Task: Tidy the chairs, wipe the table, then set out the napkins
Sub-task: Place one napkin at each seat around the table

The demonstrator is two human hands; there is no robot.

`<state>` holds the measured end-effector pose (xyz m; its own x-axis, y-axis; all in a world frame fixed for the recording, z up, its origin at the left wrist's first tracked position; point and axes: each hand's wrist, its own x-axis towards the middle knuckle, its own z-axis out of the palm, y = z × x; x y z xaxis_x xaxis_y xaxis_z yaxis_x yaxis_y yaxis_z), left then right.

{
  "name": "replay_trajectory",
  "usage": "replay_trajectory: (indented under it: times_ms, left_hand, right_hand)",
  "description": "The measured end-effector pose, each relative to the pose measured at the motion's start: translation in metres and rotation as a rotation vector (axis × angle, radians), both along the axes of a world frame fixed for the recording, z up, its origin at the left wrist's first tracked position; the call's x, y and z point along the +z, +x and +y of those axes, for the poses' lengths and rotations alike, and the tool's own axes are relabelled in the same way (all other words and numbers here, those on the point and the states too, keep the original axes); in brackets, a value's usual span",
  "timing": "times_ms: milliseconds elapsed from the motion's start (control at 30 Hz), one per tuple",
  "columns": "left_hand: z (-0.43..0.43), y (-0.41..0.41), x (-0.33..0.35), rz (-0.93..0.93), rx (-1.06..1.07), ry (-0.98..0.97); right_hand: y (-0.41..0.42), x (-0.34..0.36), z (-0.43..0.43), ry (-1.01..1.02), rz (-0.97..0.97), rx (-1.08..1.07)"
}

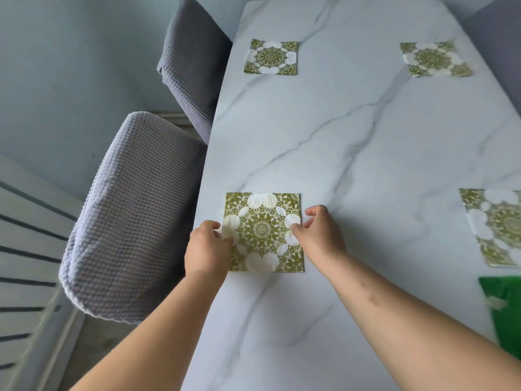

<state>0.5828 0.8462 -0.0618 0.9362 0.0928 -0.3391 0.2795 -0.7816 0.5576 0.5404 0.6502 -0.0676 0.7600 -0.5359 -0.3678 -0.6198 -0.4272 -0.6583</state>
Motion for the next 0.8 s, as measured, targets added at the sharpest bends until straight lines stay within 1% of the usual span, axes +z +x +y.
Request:
replay_trajectory:
  times_ms: [67,167,200,267,300,433,567,700,800]
  left_hand:
    - [-0.005,-0.008,0.0,-0.057,-0.036,0.066]
    - [-0.016,-0.019,0.003,-0.153,-0.109,0.104]
    - [-0.019,-0.02,0.002,-0.158,-0.124,0.116]
    - [-0.02,-0.024,0.002,-0.147,-0.145,0.102]
    - [-0.052,-0.041,0.018,-0.178,-0.203,0.069]
    - [-0.071,-0.045,0.021,-0.143,-0.212,0.057]
    - [-0.107,-0.071,0.032,-0.134,-0.256,0.019]
    - [-0.15,-0.1,0.041,-0.072,-0.278,-0.025]
    - [-0.179,-0.125,0.044,-0.031,-0.289,-0.041]
  right_hand:
    - [-0.007,0.002,-0.007,-0.02,-0.008,0.002]
    - [-0.026,0.009,-0.018,-0.02,0.01,-0.014]
    - [-0.029,0.009,-0.02,-0.017,0.018,-0.009]
    - [-0.034,0.006,-0.021,-0.003,0.026,-0.028]
    - [-0.064,0.025,-0.052,-0.005,-0.009,-0.085]
    - [-0.086,0.029,-0.072,0.007,-0.013,-0.107]
    - [-0.132,0.043,-0.117,-0.03,-0.028,-0.148]
    - [-0.183,0.047,-0.167,-0.038,-0.031,-0.205]
    - [-0.22,0.043,-0.202,-0.158,0.029,-0.248]
